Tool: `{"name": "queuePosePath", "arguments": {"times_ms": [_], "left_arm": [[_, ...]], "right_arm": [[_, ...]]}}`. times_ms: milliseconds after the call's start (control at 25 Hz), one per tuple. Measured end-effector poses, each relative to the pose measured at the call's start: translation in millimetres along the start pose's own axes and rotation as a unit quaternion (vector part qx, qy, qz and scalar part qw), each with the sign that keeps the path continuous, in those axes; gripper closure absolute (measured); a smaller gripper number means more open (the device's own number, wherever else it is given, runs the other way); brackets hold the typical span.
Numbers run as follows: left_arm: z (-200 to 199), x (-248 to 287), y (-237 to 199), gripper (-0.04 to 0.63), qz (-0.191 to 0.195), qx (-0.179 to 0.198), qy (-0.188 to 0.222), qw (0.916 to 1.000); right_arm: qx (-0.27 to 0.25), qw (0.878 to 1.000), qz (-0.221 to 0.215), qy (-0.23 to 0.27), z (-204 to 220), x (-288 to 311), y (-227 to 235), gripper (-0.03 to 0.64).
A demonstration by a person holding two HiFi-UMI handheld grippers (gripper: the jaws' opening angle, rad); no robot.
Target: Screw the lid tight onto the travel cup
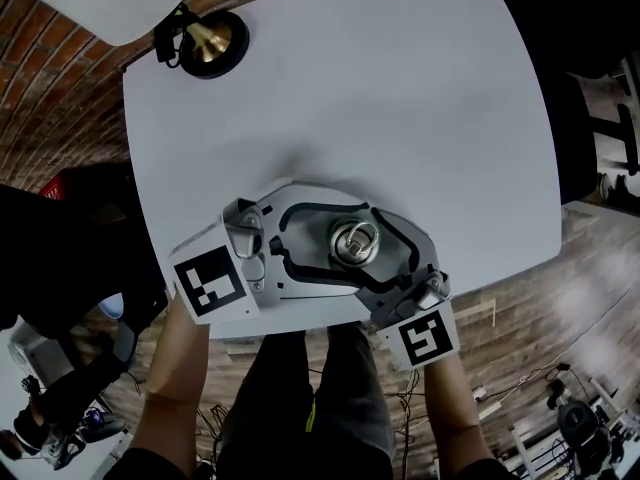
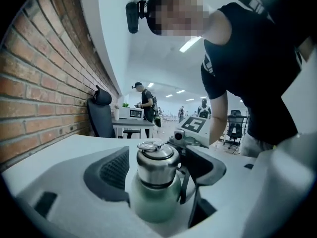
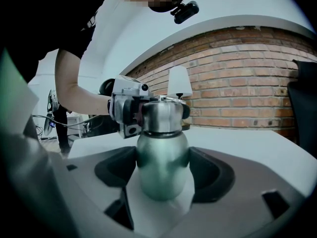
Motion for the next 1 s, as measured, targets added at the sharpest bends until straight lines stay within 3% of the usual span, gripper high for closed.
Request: {"name": "queuePosePath", "arguments": {"times_ms": [120, 240, 440, 600, 720, 800, 880, 1000], "left_arm": [[-1.1, -8.3, 7.1, 0.255, -0.063, -0.008, 0.007, 0.998], [-2.6, -13.8, 15.1, 0.255, -0.15, -0.034, 0.019, 0.9879], [0.4, -7.5, 27.0, 0.256, -0.297, -0.089, 0.021, 0.9506], [4.0, 1.7, 30.8, 0.256, -0.378, -0.067, 0.017, 0.923], [2.6, 6.6, 29.9, 0.283, -0.414, -0.047, 0.019, 0.909], [0.5, 10.1, 30.1, 0.326, -0.417, -0.033, 0.017, 0.9082], [-0.6, 11.5, 30.7, 0.333, -0.407, -0.025, 0.013, 0.9129], [0.7, 9.0, 30.4, 0.333, -0.357, -0.022, 0.016, 0.9337]], "right_arm": [[0.006, 1.0, 0.002, -0.002, 0.6, 1.3, 0.1, 0.295], [0.011, 1.0, 0.013, -0.001, 0.7, 0.4, -0.6, 0.295], [0.026, 0.999, 0.039, 0.004, 1.4, 2.3, -3.2, 0.295], [0.017, 0.999, 0.045, 0.004, 1.6, 3.5, -5.8, 0.295], [0.006, 0.999, 0.048, 0.008, 2.4, 2.2, -7.1, 0.295], [0.009, 0.999, 0.051, 0.013, 2.4, 1.7, -7.0, 0.295], [0.014, 0.998, 0.052, 0.016, 2.3, 0.9, -7.1, 0.295], [0.012, 0.999, 0.05, 0.015, 2.6, -0.4, -8.0, 0.295]]}}
Point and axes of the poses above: the fingertips, and each gripper's own axes: x forward along the fingers, y to its right, z out of its underside, the point moved 7 cm from there along -x, backward along the fingers, and after that the axes turned 4 degrees about y, right-handed, at the moved point
